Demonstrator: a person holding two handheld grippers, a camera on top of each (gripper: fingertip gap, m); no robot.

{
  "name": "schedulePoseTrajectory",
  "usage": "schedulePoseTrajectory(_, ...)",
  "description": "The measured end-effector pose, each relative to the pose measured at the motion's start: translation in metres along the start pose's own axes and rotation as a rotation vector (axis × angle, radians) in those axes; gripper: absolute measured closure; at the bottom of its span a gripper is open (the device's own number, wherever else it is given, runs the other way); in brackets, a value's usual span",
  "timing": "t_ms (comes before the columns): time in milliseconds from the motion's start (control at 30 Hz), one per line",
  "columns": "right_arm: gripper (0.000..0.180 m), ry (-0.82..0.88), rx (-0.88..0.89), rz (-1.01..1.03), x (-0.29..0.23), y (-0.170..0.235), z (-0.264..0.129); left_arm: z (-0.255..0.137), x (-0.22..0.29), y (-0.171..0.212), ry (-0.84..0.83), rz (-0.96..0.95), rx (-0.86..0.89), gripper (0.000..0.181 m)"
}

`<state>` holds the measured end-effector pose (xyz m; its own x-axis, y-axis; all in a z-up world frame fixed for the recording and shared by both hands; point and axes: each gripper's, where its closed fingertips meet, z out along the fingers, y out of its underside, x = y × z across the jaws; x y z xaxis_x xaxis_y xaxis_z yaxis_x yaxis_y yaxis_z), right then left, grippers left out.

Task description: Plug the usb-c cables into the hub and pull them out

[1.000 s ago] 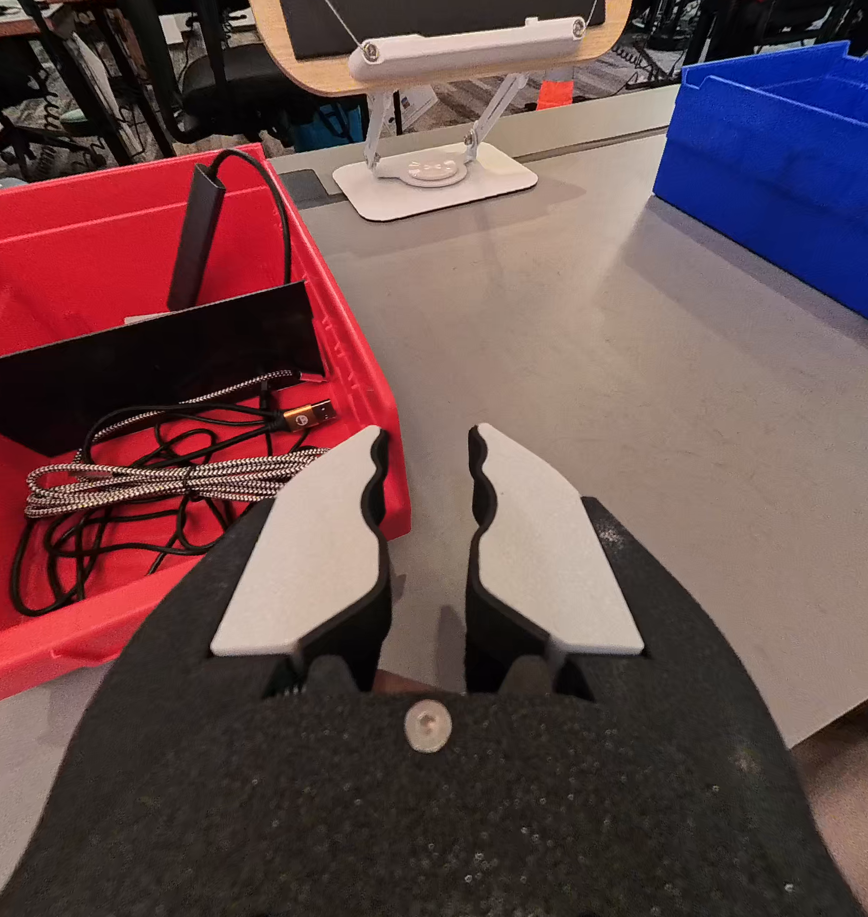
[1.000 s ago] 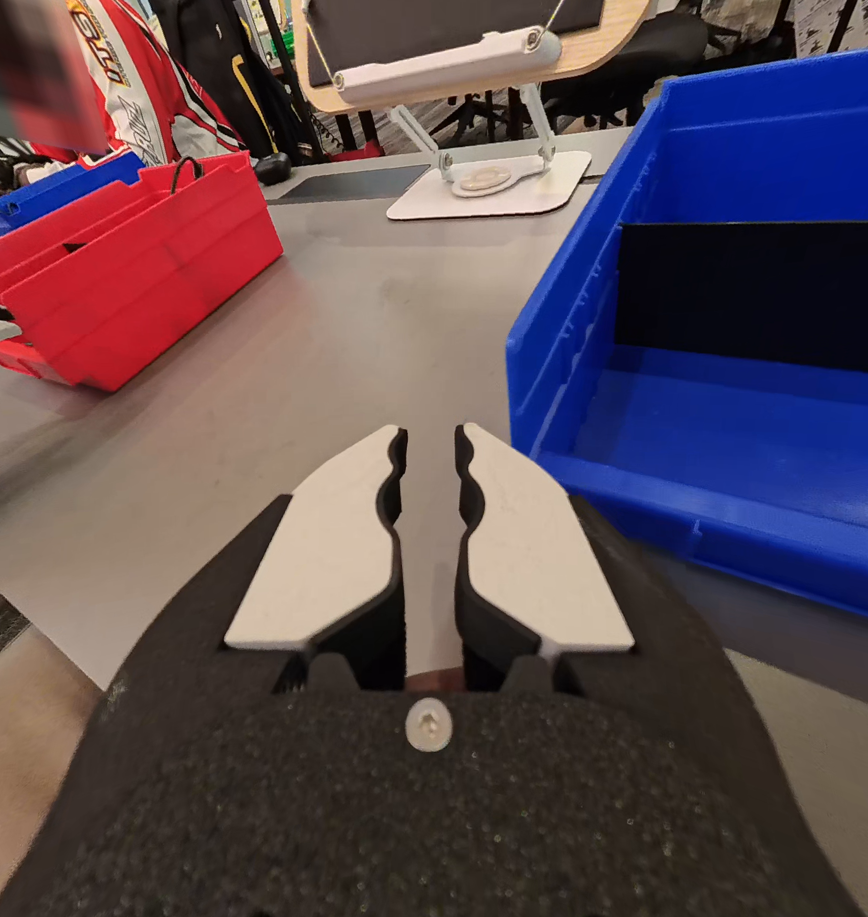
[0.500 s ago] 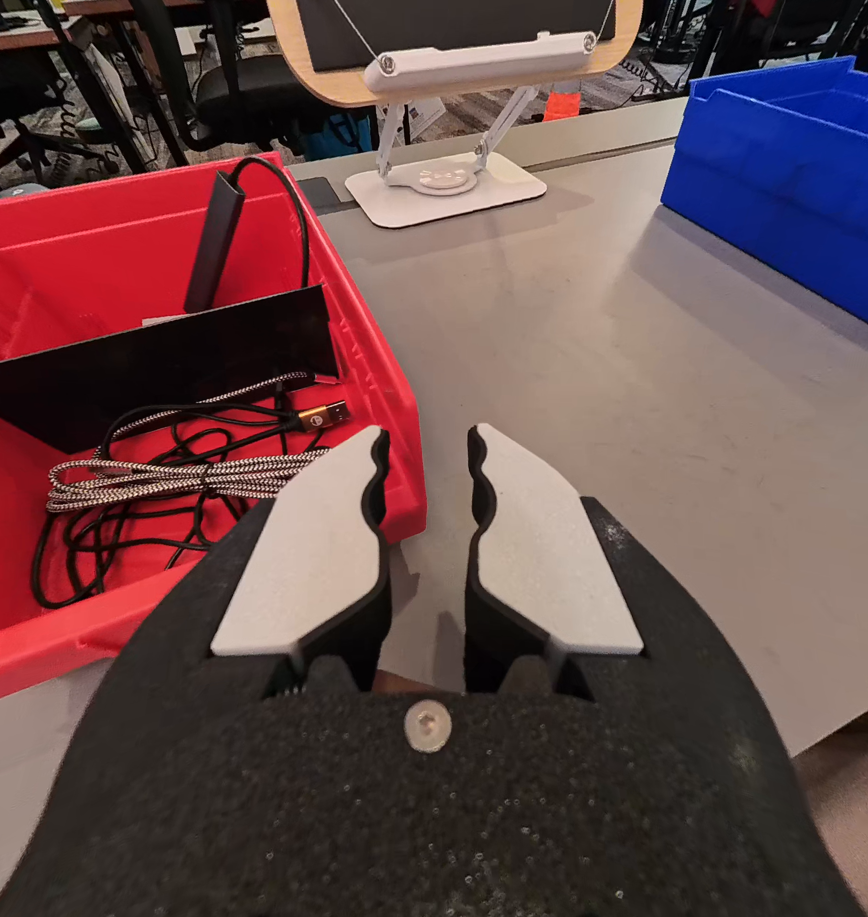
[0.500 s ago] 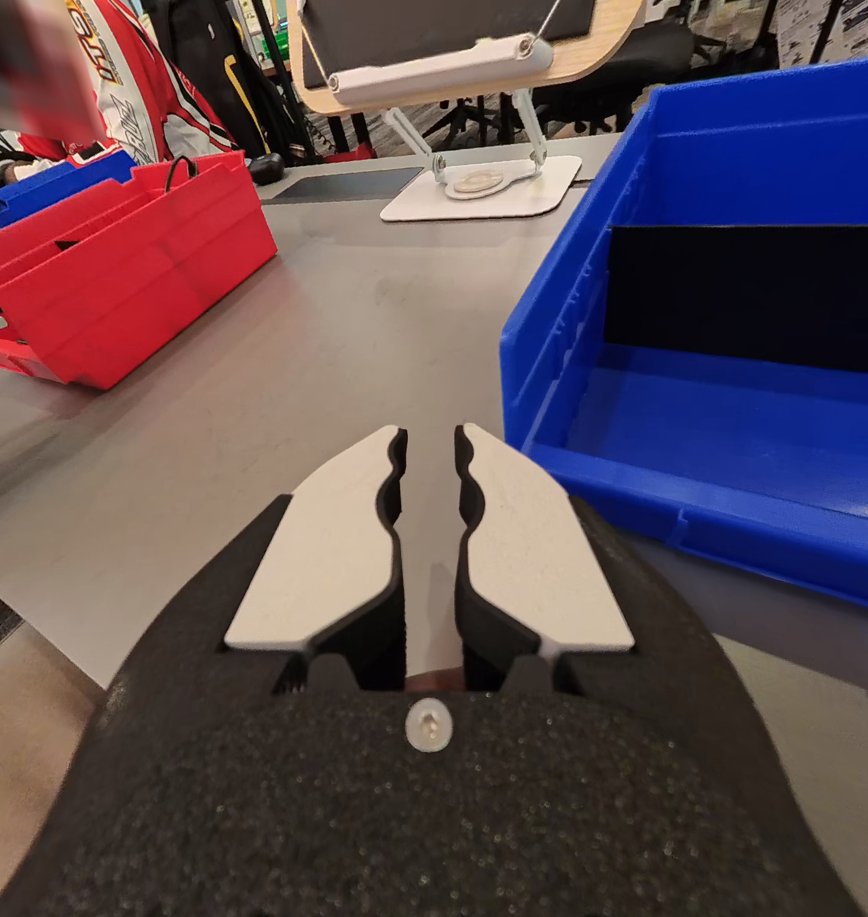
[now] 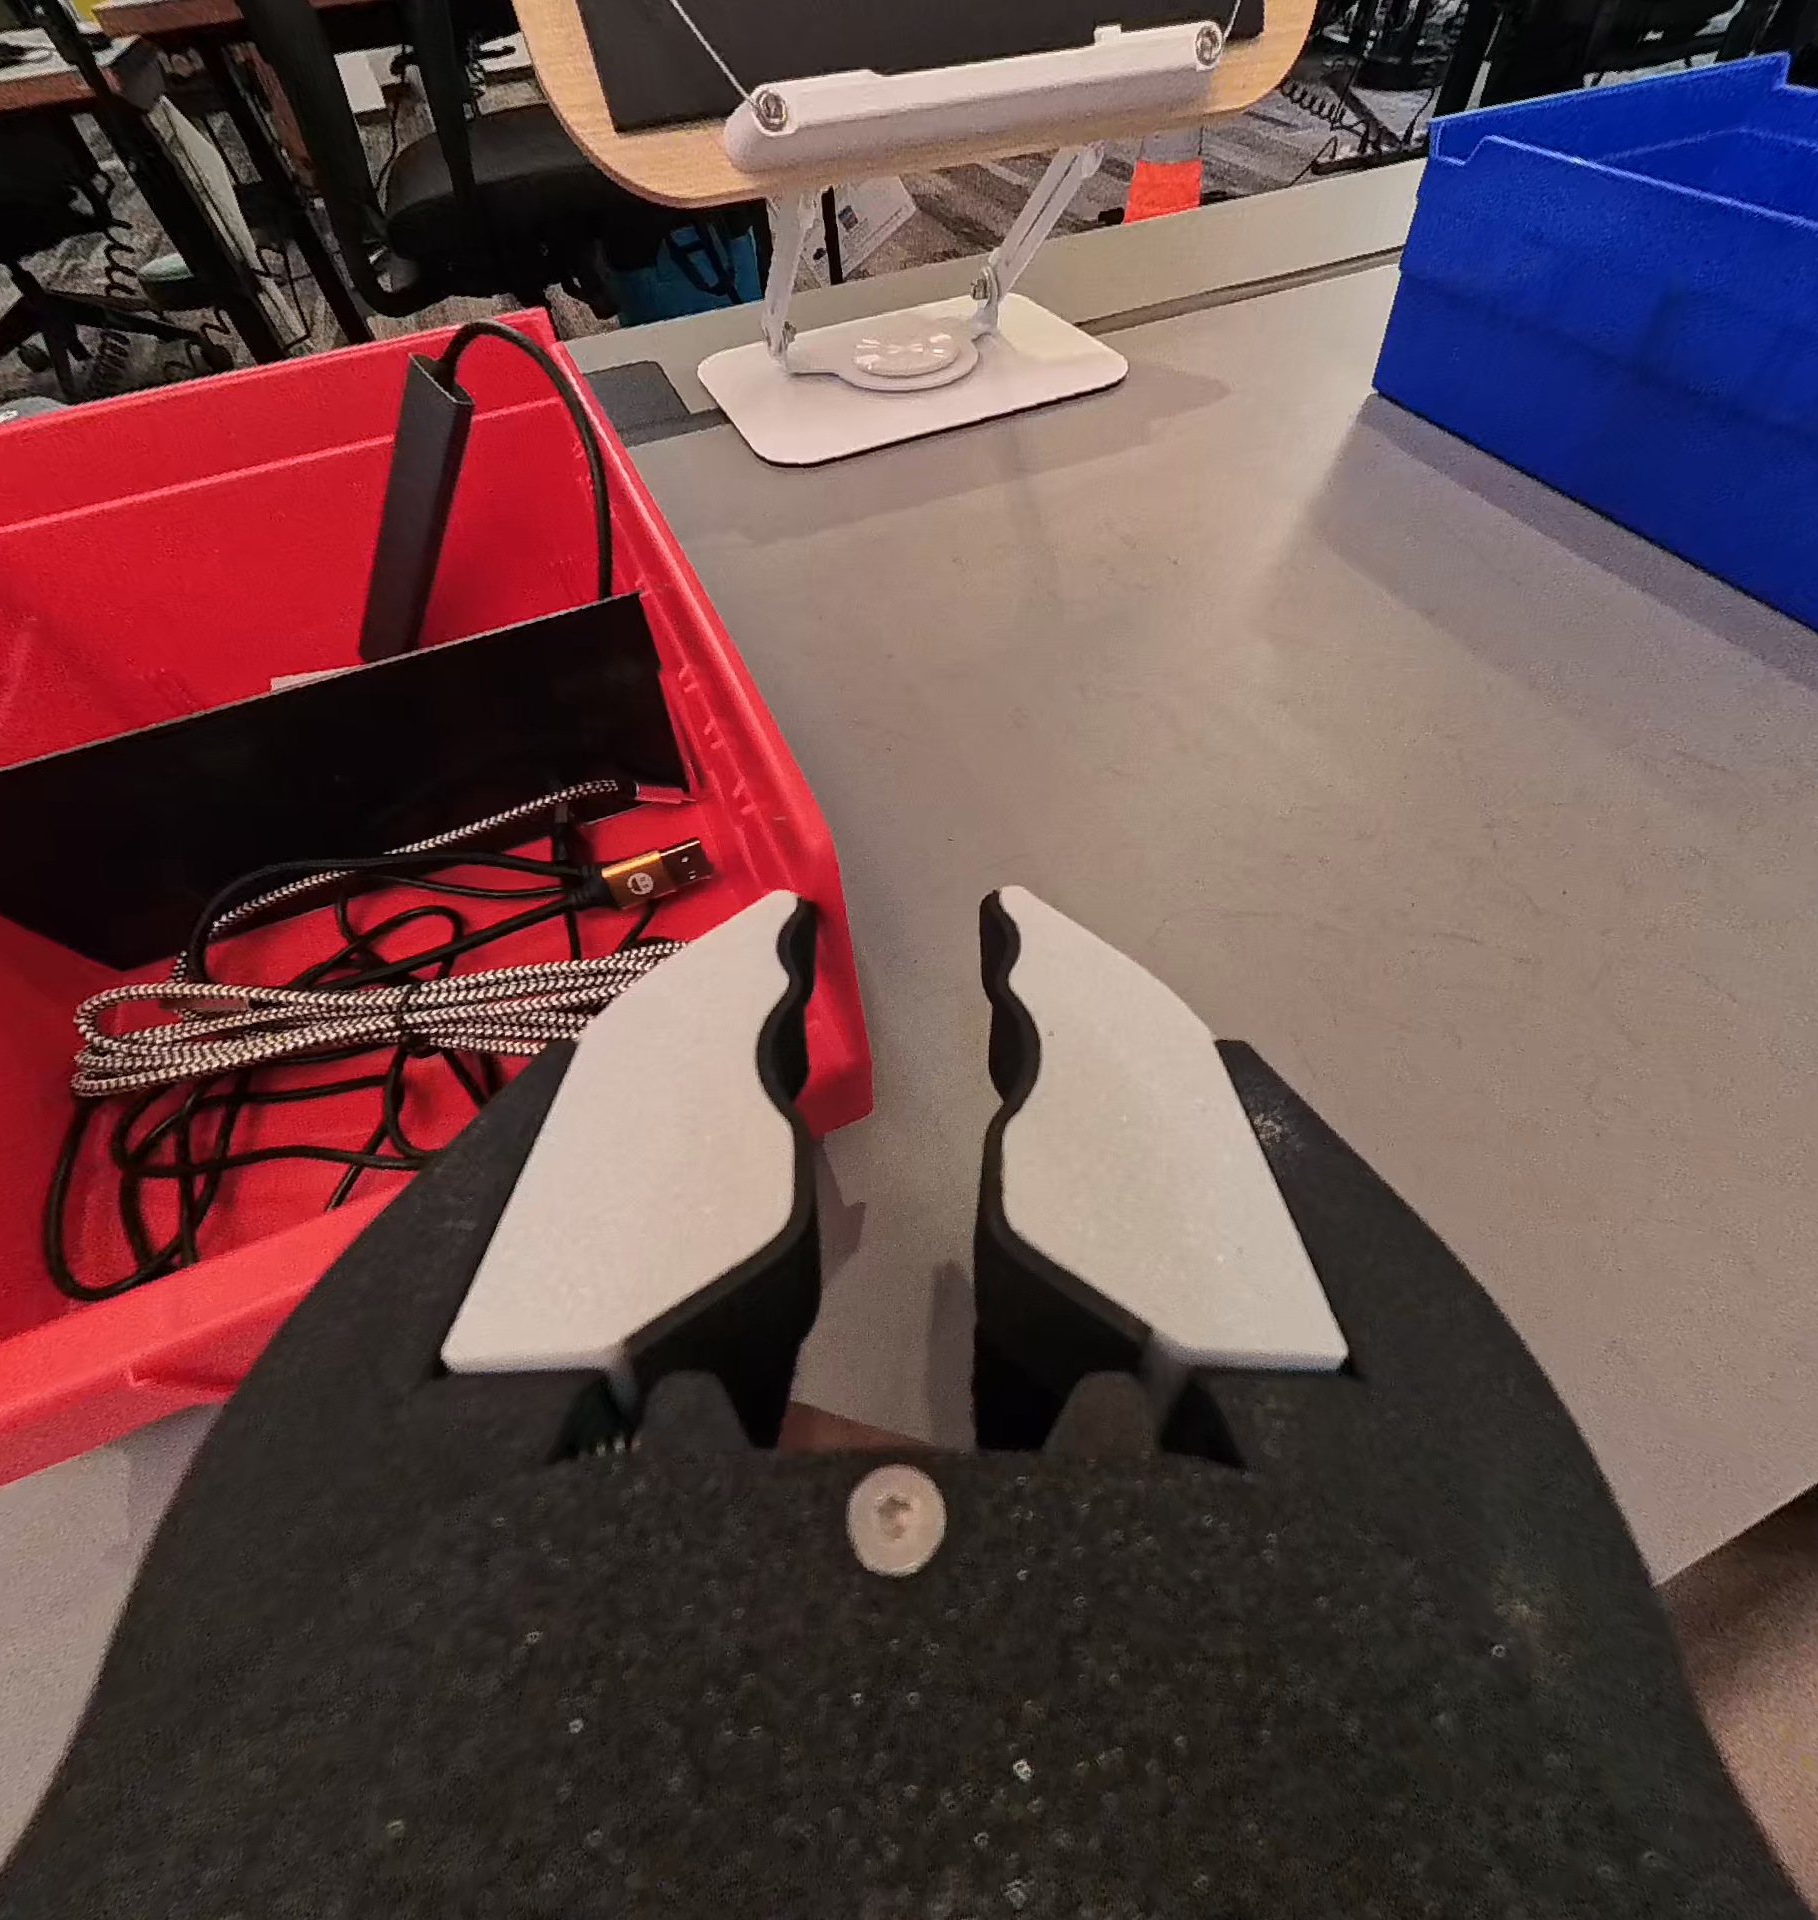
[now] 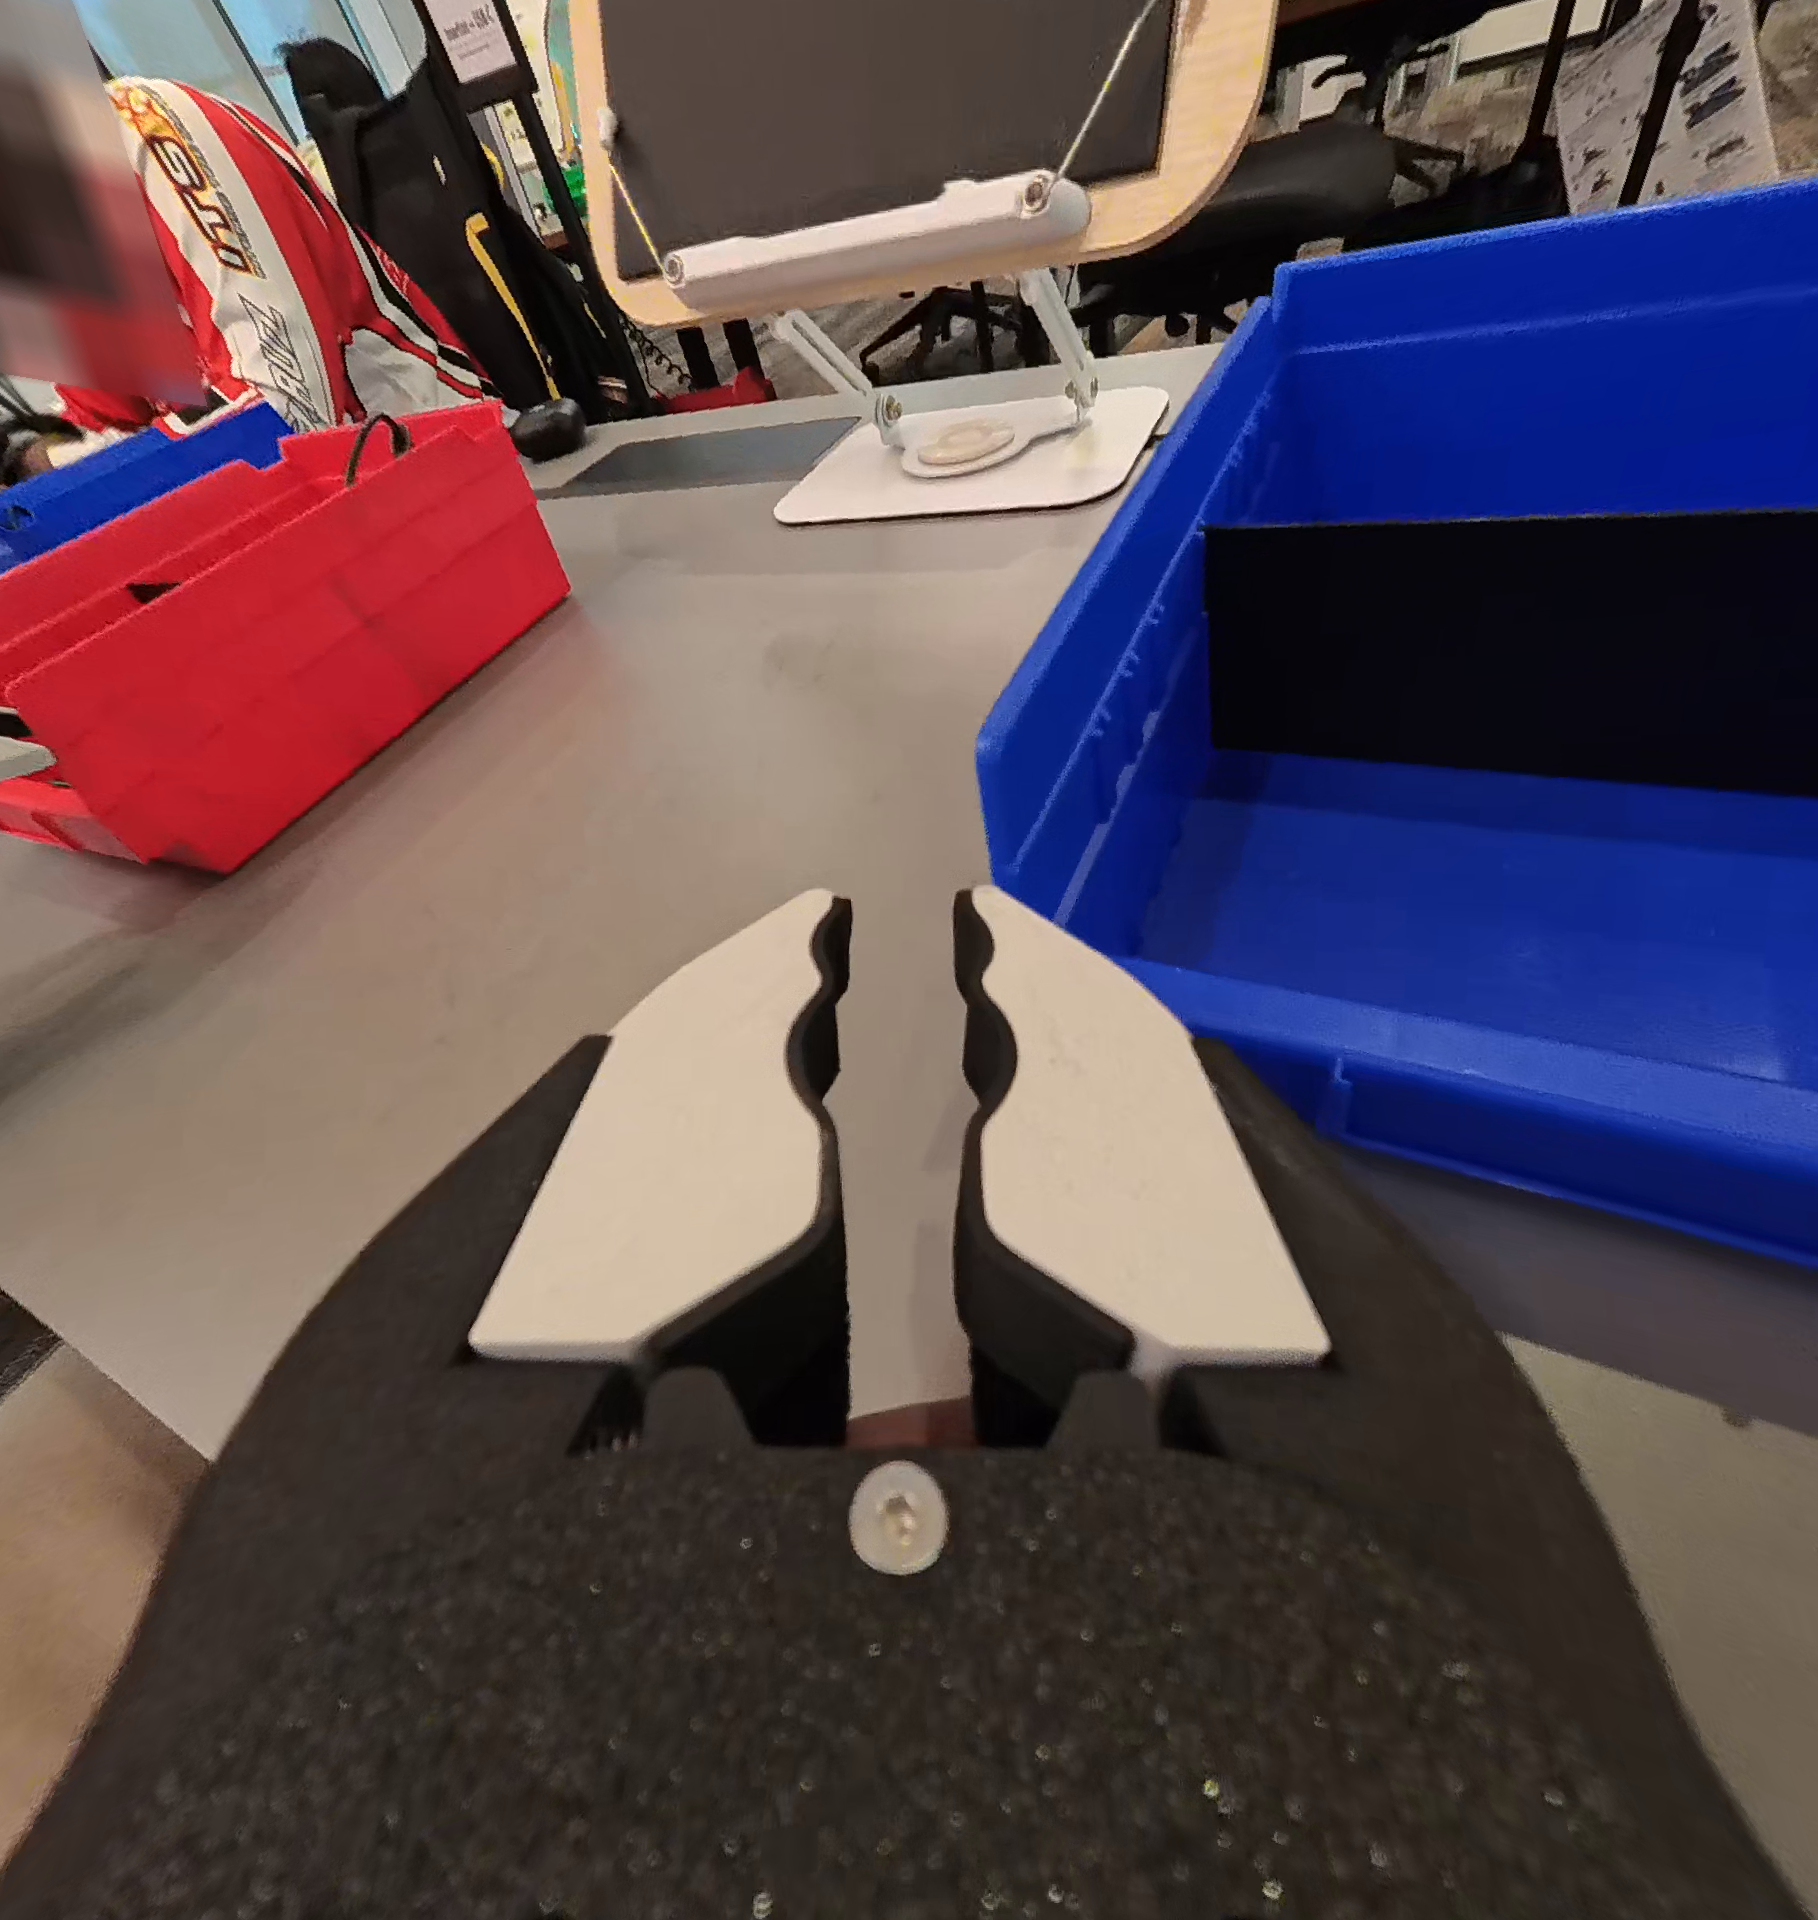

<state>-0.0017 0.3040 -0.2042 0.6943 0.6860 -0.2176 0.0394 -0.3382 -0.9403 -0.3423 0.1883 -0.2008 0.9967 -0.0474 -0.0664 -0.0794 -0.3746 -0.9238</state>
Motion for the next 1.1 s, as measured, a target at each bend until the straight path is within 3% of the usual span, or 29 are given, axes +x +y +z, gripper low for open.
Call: schedulePoseTrajectory(1100, 0.157, 0.045, -0.087, -0.164, -0.024, 0.020, 0.004, 0.000, -0.005, 0.002, -0.002, -0.009, -0.003, 0.151)
